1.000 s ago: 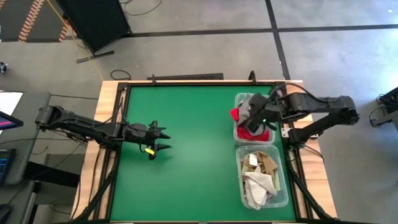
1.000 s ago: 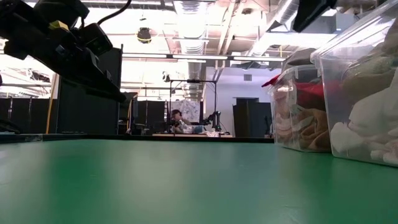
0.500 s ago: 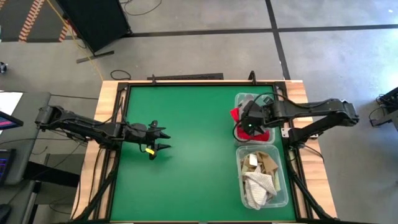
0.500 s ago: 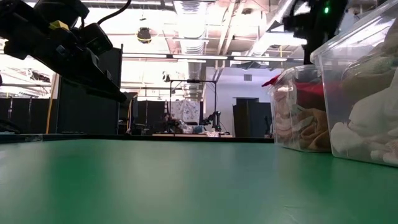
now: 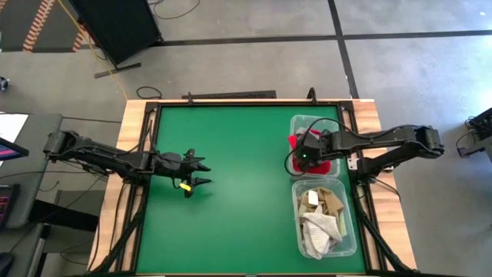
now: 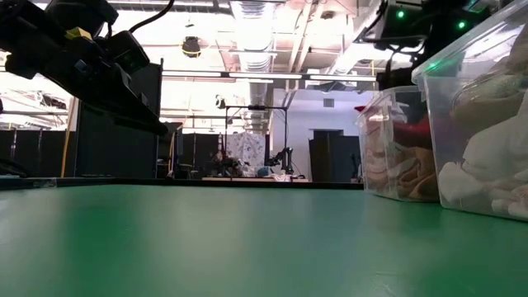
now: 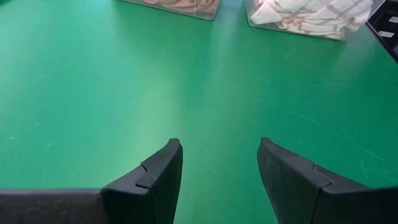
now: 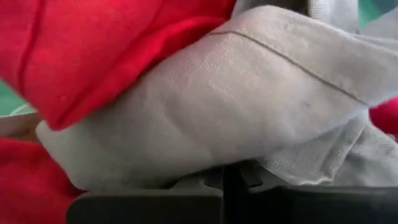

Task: Sort towels by color in basket
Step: Put the grey towel into the top transparent bin

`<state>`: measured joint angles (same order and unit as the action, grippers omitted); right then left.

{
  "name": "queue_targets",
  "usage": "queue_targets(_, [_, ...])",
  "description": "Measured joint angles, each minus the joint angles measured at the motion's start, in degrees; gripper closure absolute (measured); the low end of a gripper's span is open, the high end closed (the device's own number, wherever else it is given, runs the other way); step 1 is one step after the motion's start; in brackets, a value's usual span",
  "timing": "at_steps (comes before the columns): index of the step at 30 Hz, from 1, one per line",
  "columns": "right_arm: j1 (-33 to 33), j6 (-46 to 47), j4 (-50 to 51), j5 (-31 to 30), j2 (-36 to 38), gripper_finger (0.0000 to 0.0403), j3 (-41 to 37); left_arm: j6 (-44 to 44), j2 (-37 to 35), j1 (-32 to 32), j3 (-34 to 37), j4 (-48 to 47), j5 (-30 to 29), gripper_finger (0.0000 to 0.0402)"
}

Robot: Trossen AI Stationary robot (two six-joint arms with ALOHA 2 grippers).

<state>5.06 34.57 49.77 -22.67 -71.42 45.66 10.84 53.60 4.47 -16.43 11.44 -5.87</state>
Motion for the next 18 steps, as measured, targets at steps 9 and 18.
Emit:
queue_targets(9, [-0.5,-0.3,2.3,2.0,0.3,0.0367,3.6,0.4,0.0,0.0,0.0,0.0,0.0,0.0203])
queue_targets(18, [-5.5,-3.3,12.3,2.1,0.6,0.0366,17.9,0.5,0.0,0.0,0.0,0.0,0.0,0.0203])
